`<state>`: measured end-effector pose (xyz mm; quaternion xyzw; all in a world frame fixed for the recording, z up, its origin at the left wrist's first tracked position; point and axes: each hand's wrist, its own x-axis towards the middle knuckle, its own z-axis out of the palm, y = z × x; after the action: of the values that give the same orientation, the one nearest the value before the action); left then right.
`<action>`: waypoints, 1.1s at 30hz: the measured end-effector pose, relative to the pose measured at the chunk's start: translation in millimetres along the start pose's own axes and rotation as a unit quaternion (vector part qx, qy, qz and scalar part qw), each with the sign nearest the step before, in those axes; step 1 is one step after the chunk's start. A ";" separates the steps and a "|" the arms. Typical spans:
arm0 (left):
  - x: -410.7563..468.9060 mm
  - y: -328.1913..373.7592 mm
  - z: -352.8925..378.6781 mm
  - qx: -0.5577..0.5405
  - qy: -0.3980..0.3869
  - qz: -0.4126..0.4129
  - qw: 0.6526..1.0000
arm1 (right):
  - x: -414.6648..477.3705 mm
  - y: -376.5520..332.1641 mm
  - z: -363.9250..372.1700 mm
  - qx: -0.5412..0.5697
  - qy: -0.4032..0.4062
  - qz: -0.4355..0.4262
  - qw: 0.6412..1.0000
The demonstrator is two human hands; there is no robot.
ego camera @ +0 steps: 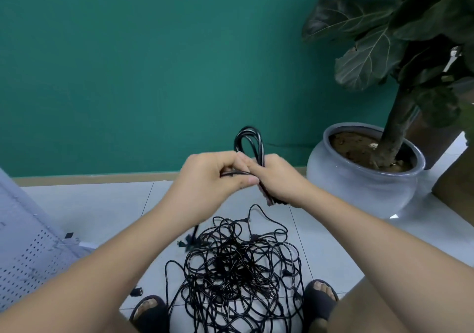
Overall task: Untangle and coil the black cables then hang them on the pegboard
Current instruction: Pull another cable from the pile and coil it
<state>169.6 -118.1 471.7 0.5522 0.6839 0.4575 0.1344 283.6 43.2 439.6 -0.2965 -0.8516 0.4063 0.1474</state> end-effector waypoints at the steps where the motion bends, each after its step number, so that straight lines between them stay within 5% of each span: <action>1: 1.5 -1.1 -3.3 -0.020 0.016 -0.001 1.000 | -3.8 -1.6 4.0 0.036 -0.026 0.004 0.999; 8: 12.6 -6.2 -17.5 -0.060 0.129 -0.005 0.990 | -11.8 -15.5 24.3 0.295 -0.128 0.023 0.947; 12: 14.8 -2.1 -21.7 -0.074 0.158 -0.011 0.985 | -15.3 -20.5 19.7 0.356 -0.164 0.019 0.920; 17: 16.1 -4.4 -21.8 -0.035 0.183 -0.022 0.982 | -17.4 -23.7 7.6 0.323 -0.206 -0.001 0.924; 26: 20.8 -11.8 -13.6 -0.073 0.134 -0.076 0.985 | -24.5 -29.6 14.0 0.126 -0.118 -0.044 0.984; 33: 26.8 -9.9 -14.2 -0.155 0.123 -0.065 0.978 | -20.6 -32.6 21.2 0.159 -0.131 -0.074 0.976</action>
<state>144.1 -101.1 480.3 0.4190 0.6505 0.6124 0.1622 276.7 1.4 451.5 -0.1500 -0.8078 0.5595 0.1092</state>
